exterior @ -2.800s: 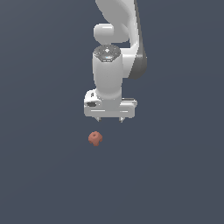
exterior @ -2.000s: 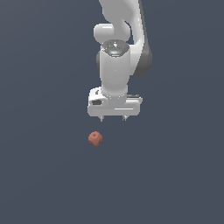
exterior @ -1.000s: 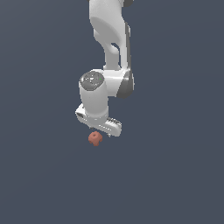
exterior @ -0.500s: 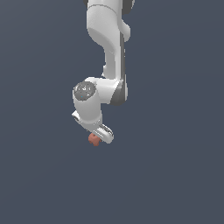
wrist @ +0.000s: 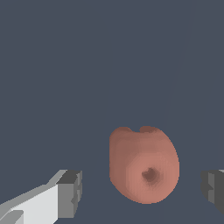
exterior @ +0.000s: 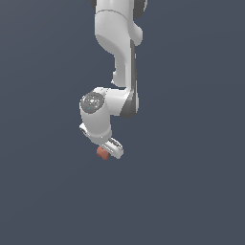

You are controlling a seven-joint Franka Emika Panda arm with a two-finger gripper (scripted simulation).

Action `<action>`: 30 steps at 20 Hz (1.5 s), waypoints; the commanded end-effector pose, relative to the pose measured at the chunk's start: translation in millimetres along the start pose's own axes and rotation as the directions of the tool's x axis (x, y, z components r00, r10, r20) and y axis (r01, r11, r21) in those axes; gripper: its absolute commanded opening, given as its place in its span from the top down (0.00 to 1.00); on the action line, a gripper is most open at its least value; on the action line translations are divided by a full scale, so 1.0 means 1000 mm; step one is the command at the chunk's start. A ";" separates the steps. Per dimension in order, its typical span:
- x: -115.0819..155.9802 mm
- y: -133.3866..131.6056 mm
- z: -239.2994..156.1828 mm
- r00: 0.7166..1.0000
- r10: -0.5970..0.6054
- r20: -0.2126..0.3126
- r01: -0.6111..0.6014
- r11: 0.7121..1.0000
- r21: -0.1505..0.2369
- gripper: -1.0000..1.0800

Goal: Pick up the object and move it to a goal position.

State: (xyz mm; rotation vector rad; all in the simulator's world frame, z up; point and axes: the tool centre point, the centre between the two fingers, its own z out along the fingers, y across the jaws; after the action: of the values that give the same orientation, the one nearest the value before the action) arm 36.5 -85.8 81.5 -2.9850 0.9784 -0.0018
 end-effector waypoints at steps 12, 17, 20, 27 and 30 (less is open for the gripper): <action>0.000 0.000 0.042 1.000 0.004 0.001 -0.004 1.000 -0.001 1.00; 0.000 0.000 0.042 1.000 0.004 0.001 -0.004 1.000 -0.001 1.00; 0.000 0.000 0.042 1.000 0.004 0.001 -0.004 1.000 -0.001 1.00; -0.005 -0.002 0.038 1.000 0.004 0.001 -0.004 1.000 -0.001 1.00; -0.013 -0.006 0.033 1.000 0.004 0.001 -0.004 1.000 -0.001 1.00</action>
State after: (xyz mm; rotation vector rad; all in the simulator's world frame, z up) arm 31.3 -77.7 45.3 -2.9831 0.9865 0.0013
